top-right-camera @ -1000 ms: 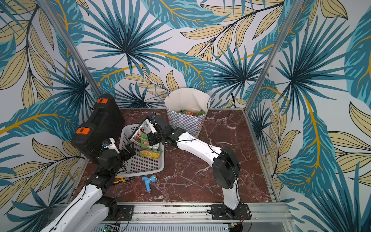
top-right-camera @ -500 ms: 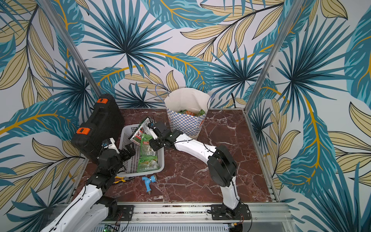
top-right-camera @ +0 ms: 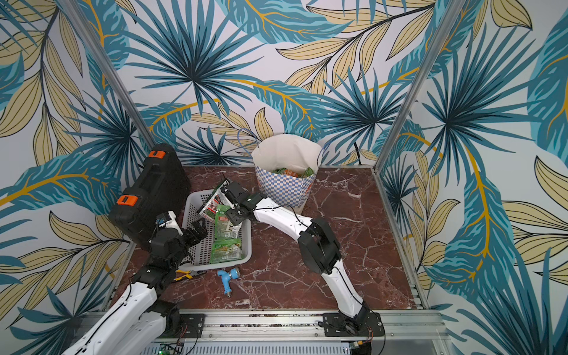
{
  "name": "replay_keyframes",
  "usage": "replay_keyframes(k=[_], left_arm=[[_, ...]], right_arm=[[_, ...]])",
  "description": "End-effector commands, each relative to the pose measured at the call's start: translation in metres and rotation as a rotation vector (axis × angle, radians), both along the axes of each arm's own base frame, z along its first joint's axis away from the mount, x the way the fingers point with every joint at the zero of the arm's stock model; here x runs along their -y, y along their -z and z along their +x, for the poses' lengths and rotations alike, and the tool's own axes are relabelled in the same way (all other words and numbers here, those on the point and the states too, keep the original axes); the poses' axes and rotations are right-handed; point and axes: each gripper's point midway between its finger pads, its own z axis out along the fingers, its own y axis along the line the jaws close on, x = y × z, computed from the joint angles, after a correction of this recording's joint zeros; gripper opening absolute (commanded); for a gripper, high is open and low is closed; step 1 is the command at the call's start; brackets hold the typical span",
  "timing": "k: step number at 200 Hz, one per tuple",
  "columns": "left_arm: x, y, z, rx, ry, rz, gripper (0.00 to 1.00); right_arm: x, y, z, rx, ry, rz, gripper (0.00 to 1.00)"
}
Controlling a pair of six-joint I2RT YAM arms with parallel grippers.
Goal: Place the condiment packets inside the bag
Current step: Pick up the condiment packet from the storage box.
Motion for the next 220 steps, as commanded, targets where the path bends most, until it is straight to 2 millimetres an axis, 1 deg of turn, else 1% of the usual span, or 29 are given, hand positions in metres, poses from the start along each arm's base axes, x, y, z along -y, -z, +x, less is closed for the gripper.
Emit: replay_keyframes(k=[1,14,37,48,54,81,93,100,109,114,119,129,141,163,170,175,180,184,186,205,220], left_arm=[[-0.004,0.010,-0.003,-0.012,-0.012,0.006,1.00],[-0.004,0.009,-0.003,-0.011,-0.013,0.006,1.00],[-0.004,0.009,-0.002,-0.011,-0.013,0.006,1.00],[-0.004,0.009,-0.002,-0.010,-0.012,0.006,1.00],[-0.004,0.009,-0.002,-0.010,-0.011,0.006,1.00],[-0.004,0.010,-0.002,-0.011,-0.011,0.006,1.00],[-0.003,0.010,-0.002,-0.010,-0.010,0.005,1.00],[-0.003,0.010,-0.002,-0.010,-0.009,0.003,1.00],[-0.003,0.010,-0.002,-0.012,-0.010,0.004,1.00],[-0.003,0.010,-0.002,-0.012,-0.009,0.003,1.00],[-0.003,0.010,-0.002,-0.012,-0.008,0.003,1.00],[-0.003,0.010,-0.002,-0.010,-0.009,0.003,1.00],[-0.003,0.009,-0.002,-0.010,-0.008,0.002,1.00],[-0.003,0.009,-0.002,-0.008,-0.008,0.002,1.00],[-0.003,0.008,-0.002,-0.007,-0.010,0.001,1.00],[-0.003,0.008,-0.002,-0.007,-0.008,0.000,1.00],[-0.003,0.008,-0.002,-0.006,-0.007,0.001,1.00],[-0.003,0.008,-0.002,-0.006,-0.008,0.001,1.00],[-0.003,0.008,-0.002,-0.007,-0.008,0.002,1.00],[-0.003,0.008,-0.002,-0.006,-0.007,0.001,1.00],[-0.003,0.008,-0.002,-0.005,-0.005,0.000,1.00]], right_arm=[[0.012,0.006,0.005,-0.003,-0.023,-0.064,0.69],[0.012,0.010,0.004,-0.012,-0.038,-0.078,0.70],[0.001,0.019,-0.004,-0.067,-0.104,-0.065,0.70],[-0.005,0.027,-0.010,-0.111,-0.134,-0.052,0.69],[-0.008,0.034,-0.014,-0.139,-0.149,-0.052,0.68],[-0.011,0.058,-0.021,-0.211,-0.181,-0.073,0.62],[-0.011,0.061,-0.021,-0.215,-0.185,-0.077,0.56],[-0.011,0.061,-0.021,-0.214,-0.183,-0.079,0.47],[-0.012,0.056,-0.021,-0.208,-0.184,-0.070,0.35],[-0.012,0.051,-0.020,-0.200,-0.181,-0.061,0.30],[-0.013,0.047,-0.020,-0.193,-0.180,-0.053,0.23],[-0.013,0.033,-0.019,-0.176,-0.178,-0.031,0.11],[-0.015,0.015,-0.020,-0.151,-0.173,0.002,0.00],[-0.014,-0.026,-0.021,-0.093,-0.156,0.089,0.00],[-0.014,-0.042,-0.023,-0.071,-0.152,0.126,0.00],[-0.013,-0.050,-0.025,-0.061,-0.148,0.148,0.00],[-0.013,-0.063,-0.027,-0.042,-0.147,0.177,0.00],[-0.012,-0.067,-0.028,-0.036,-0.142,0.192,0.00],[-0.012,-0.072,-0.029,-0.028,-0.141,0.204,0.00],[-0.003,-0.108,-0.033,0.033,-0.110,0.275,0.00],[0.007,-0.132,-0.034,0.082,-0.075,0.314,0.00]])
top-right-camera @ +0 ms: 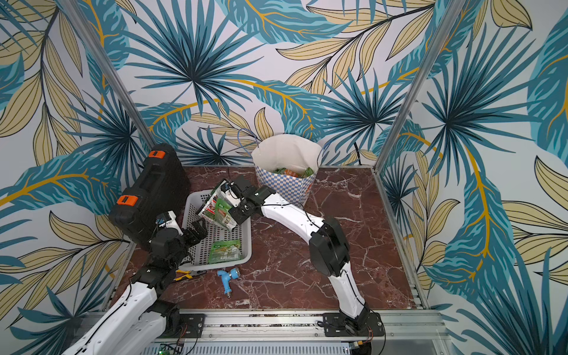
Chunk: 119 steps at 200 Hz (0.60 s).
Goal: Place the condiment packets inside the bag
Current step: Pick up the condiment packet from the storage box.
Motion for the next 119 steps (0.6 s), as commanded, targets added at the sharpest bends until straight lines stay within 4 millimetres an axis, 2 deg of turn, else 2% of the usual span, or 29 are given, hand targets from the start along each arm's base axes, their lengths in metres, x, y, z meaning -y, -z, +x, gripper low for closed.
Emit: replay_keyframes(k=[1,39,70,93,97,119], left_arm=[[-0.003,0.008,-0.003,-0.005,-0.005,0.000,1.00],[-0.003,0.008,-0.003,-0.004,-0.008,0.001,1.00],[-0.003,0.008,-0.003,-0.004,-0.007,0.001,1.00],[-0.003,0.008,-0.003,-0.004,-0.006,0.001,1.00],[-0.003,0.008,-0.003,-0.004,-0.006,0.001,1.00],[-0.003,0.008,-0.003,-0.004,-0.006,0.001,1.00]], right_arm=[[0.005,-0.061,0.002,0.103,0.067,0.152,0.00],[0.033,-0.126,-0.005,0.228,0.156,0.263,0.00],[0.067,-0.172,-0.006,0.351,0.270,0.309,0.00],[0.092,-0.195,-0.006,0.435,0.361,0.319,0.00],[0.108,-0.199,0.003,0.453,0.406,0.313,0.00],[0.134,-0.209,0.010,0.495,0.494,0.299,0.00]])
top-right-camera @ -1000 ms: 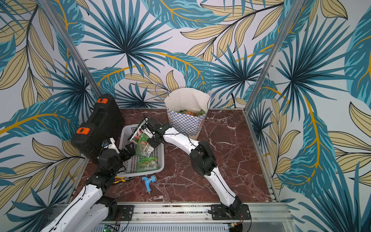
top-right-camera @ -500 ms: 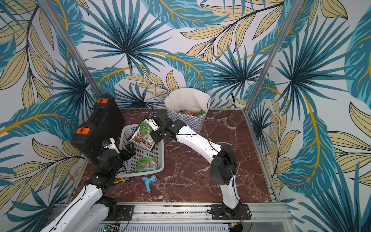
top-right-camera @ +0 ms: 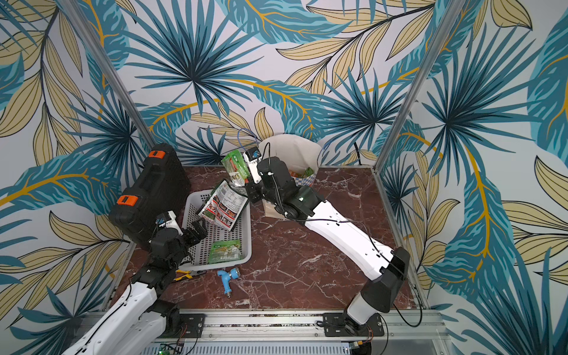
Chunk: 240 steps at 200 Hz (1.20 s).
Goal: Place the condiment packets inside the bag
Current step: Pick up the condiment packet from the storage box, then place the condiment packet in the paper bag.
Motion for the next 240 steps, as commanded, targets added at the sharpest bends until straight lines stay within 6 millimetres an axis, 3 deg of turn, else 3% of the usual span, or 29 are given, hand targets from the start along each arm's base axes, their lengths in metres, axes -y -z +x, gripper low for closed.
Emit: replay_keyframes(k=[1,43,74,103,119,125,134,145,195,240], left_arm=[[-0.003,0.008,-0.003,-0.006,-0.006,0.001,1.00],[-0.003,0.008,-0.003,-0.006,-0.006,-0.002,1.00],[-0.002,0.008,-0.003,-0.004,-0.003,-0.002,1.00],[-0.002,0.007,-0.003,-0.004,-0.003,-0.001,1.00],[-0.002,0.008,-0.003,-0.005,-0.004,-0.001,1.00],[-0.002,0.008,-0.003,-0.005,-0.004,0.000,1.00],[-0.003,0.008,-0.003,-0.006,-0.005,0.001,1.00],[-0.002,0.008,-0.003,-0.005,-0.004,0.002,1.00],[-0.007,0.008,-0.003,-0.012,-0.025,0.015,1.00],[-0.010,0.013,-0.001,-0.047,-0.041,0.035,1.00]], right_arm=[[0.040,-0.024,0.015,0.077,0.177,0.036,0.00],[0.079,-0.026,0.030,0.068,0.275,0.050,0.00],[0.102,-0.010,0.053,0.013,0.346,0.035,0.00],[0.112,0.011,0.072,-0.067,0.363,0.015,0.00],[0.111,0.024,0.080,-0.117,0.360,-0.011,0.00],[0.111,0.026,0.081,-0.127,0.357,-0.017,0.08],[0.109,0.028,0.081,-0.141,0.349,-0.023,0.27],[0.106,0.027,0.080,-0.149,0.333,-0.020,0.35],[0.086,0.020,0.061,-0.183,0.190,0.043,0.42],[0.048,0.040,0.026,-0.247,-0.002,0.056,0.55]])
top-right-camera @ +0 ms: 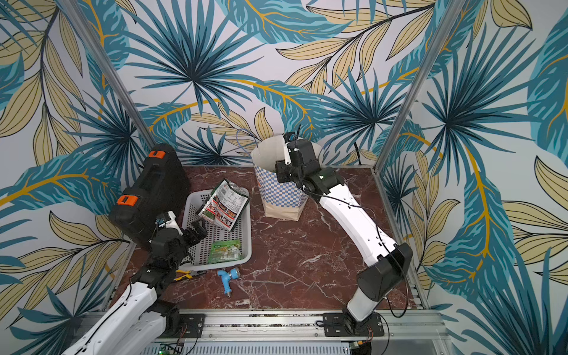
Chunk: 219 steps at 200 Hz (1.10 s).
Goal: Place the condiment packets inside the bag
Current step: Place the condiment packet in the paper bag, then pick up the condiment packet from the storage box.
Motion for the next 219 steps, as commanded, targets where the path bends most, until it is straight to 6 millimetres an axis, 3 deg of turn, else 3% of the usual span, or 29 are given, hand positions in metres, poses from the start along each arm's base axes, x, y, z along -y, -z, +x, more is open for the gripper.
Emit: replay_keyframes(k=[1,37,86,105,150,219], left_arm=[[-0.007,0.011,-0.001,-0.036,-0.025,0.025,1.00],[-0.007,0.013,0.000,-0.041,-0.029,0.023,1.00],[-0.008,0.014,0.000,-0.046,-0.032,0.022,1.00],[-0.007,0.014,0.000,-0.047,-0.031,0.021,1.00],[-0.008,0.014,-0.001,-0.046,-0.034,0.021,1.00],[-0.008,0.011,-0.002,-0.038,-0.030,0.015,1.00]], right_arm=[[-0.027,0.007,-0.028,-0.036,-0.145,0.033,0.55],[-0.065,0.042,-0.060,-0.087,-0.282,-0.037,0.62],[-0.109,0.086,-0.080,-0.158,-0.406,-0.105,0.63],[-0.120,0.095,-0.072,-0.165,-0.407,-0.139,0.64],[-0.134,0.118,-0.031,-0.170,-0.381,-0.308,0.65],[-0.168,0.138,0.018,-0.140,-0.415,-0.388,0.76]])
